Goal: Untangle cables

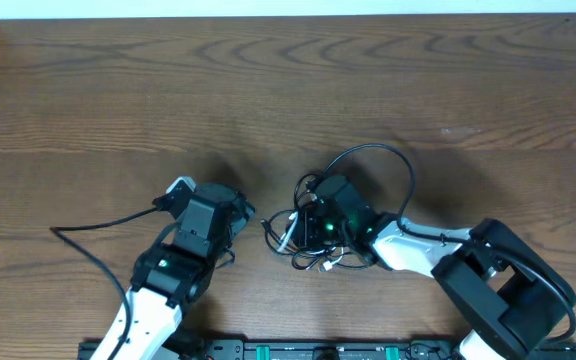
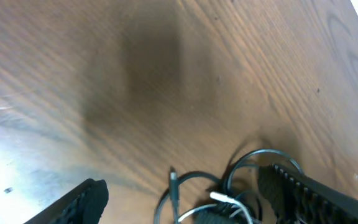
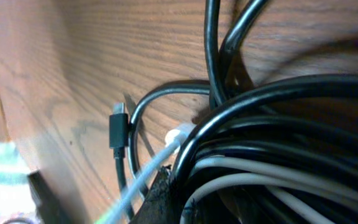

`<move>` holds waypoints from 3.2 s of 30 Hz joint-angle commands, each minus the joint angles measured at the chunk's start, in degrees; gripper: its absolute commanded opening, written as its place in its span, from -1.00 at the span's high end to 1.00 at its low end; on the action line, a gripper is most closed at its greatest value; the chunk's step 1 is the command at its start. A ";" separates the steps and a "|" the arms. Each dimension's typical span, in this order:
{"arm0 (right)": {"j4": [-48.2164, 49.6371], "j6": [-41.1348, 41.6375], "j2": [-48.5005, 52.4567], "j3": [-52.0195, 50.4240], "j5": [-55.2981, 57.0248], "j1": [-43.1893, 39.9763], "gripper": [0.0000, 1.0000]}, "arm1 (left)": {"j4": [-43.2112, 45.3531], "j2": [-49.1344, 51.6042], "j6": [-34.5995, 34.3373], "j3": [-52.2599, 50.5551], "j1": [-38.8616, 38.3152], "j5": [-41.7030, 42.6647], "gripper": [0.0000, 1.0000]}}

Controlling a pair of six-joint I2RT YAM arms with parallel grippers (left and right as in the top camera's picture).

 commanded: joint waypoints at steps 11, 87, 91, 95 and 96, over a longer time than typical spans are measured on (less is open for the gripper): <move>-22.01 -35.52 -32.17 -0.15 -23.47 -11.69 0.98 | 5.44 -3.82 6.32 -0.11 0.31 8.81 -0.64; -45.68 -7.69 -30.36 0.81 12.66 -11.02 0.10 | 17.55 8.22 17.92 -0.11 0.31 33.16 -0.66; -42.95 -12.20 -30.36 0.81 3.69 -10.12 0.00 | 17.55 8.26 17.92 -0.11 0.31 33.16 -0.66; -40.63 -16.83 -30.38 0.81 -2.36 -7.74 -0.08 | 17.51 8.26 17.94 -0.11 0.31 30.84 -0.66; -39.67 -16.90 -30.38 0.81 -1.44 -7.23 -0.11 | 17.51 8.26 17.94 -0.11 0.31 29.90 -0.66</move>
